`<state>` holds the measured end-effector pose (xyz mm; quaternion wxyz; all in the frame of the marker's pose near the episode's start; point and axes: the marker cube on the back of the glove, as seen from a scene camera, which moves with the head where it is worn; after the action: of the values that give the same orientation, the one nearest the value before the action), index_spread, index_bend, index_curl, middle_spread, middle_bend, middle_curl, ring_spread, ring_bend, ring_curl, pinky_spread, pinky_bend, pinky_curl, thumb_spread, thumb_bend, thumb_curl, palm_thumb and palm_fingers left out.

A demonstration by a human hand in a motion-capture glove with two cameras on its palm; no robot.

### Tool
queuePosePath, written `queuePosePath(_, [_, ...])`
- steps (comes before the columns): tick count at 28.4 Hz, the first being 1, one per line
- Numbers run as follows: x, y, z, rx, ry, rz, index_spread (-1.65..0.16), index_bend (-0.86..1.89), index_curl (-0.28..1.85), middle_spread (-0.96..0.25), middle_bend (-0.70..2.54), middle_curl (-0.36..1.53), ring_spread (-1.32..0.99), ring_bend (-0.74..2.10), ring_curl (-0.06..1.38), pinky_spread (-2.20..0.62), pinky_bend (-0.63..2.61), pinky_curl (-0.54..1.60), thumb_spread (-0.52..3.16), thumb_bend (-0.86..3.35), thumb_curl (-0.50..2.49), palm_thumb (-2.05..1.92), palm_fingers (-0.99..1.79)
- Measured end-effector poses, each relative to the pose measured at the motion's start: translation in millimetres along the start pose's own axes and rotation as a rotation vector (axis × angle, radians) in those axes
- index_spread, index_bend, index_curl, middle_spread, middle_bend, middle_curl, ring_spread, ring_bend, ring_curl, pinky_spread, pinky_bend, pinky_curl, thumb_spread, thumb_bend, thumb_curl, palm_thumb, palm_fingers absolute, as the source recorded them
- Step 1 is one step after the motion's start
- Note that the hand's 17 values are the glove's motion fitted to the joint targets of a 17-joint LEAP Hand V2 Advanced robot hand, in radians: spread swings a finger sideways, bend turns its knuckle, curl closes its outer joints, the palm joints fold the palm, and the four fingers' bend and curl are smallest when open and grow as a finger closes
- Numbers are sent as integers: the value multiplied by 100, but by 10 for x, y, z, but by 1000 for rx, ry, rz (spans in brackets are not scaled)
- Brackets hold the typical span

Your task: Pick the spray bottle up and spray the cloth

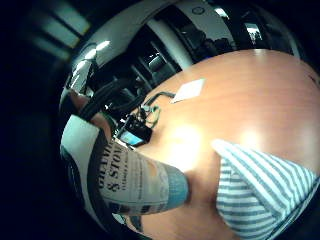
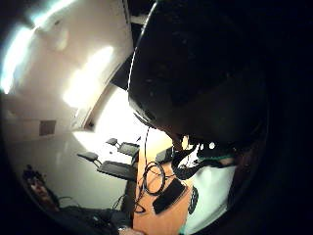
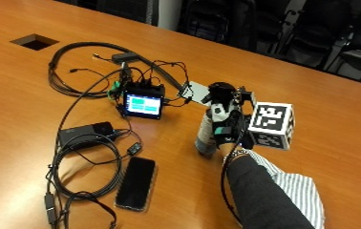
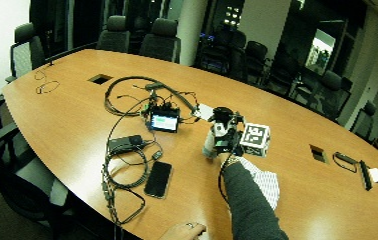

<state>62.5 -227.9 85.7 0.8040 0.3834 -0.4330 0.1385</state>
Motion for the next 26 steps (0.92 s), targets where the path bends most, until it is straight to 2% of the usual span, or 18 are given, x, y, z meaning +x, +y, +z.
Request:
queuePosePath(12, [-346,-215,-342,59,64,-166,-25,17,50,-14,40,47,-14,56,43,-22,48,38,126,-1,47,79,129])
queuePosePath(18, [-541,-247,-527,89,82,-172,-26,16,49,-15,40,47,-15,57,43,-24,50,38,125,-2,47,78,130])
queuePosePath(26, [-410,-167,-485,57,108,-147,-26,17,49,-16,40,47,-15,57,43,-26,51,39,124,-2,46,77,130])
